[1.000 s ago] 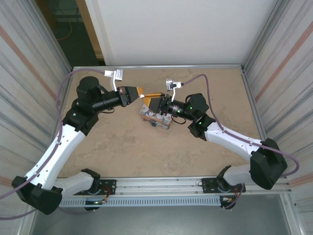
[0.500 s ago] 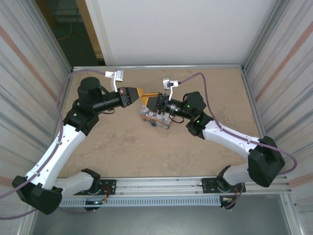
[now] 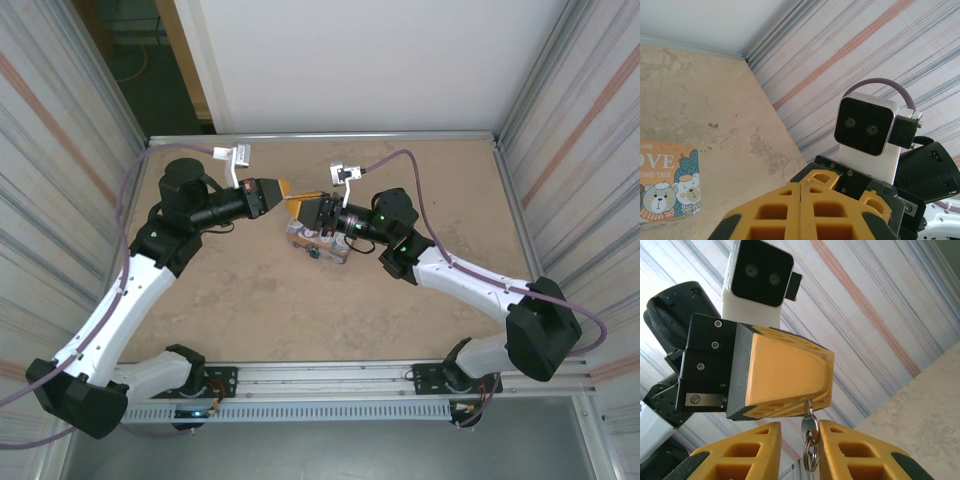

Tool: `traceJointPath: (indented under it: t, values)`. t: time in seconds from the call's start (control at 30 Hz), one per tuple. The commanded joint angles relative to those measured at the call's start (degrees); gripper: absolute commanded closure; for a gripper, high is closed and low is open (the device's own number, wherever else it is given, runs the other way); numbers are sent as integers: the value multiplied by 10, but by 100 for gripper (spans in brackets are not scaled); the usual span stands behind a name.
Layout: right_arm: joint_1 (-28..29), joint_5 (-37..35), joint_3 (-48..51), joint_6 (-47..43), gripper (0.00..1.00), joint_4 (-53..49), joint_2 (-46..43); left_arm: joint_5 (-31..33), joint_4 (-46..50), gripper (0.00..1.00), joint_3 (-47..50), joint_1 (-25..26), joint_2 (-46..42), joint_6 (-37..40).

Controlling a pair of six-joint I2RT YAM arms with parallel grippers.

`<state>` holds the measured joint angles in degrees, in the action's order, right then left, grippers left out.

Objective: Unlock the padlock with the key

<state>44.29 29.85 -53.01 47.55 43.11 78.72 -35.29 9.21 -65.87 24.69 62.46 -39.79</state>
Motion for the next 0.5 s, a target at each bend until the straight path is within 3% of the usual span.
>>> traceJointPath:
  t: [0.0,0.37,0.47]
  values:
    - [4,-3,-3,-4,79,-3,-8,8,-7,100,8,-8,-14,-6]
    - [3,-24,2,-12,99,-31,-17,1,-25,100,16,-13,-17,-17]
    - [2,-28,3,-21,100,-44,-26,-6,-35,99,16,-13,-15,-19]
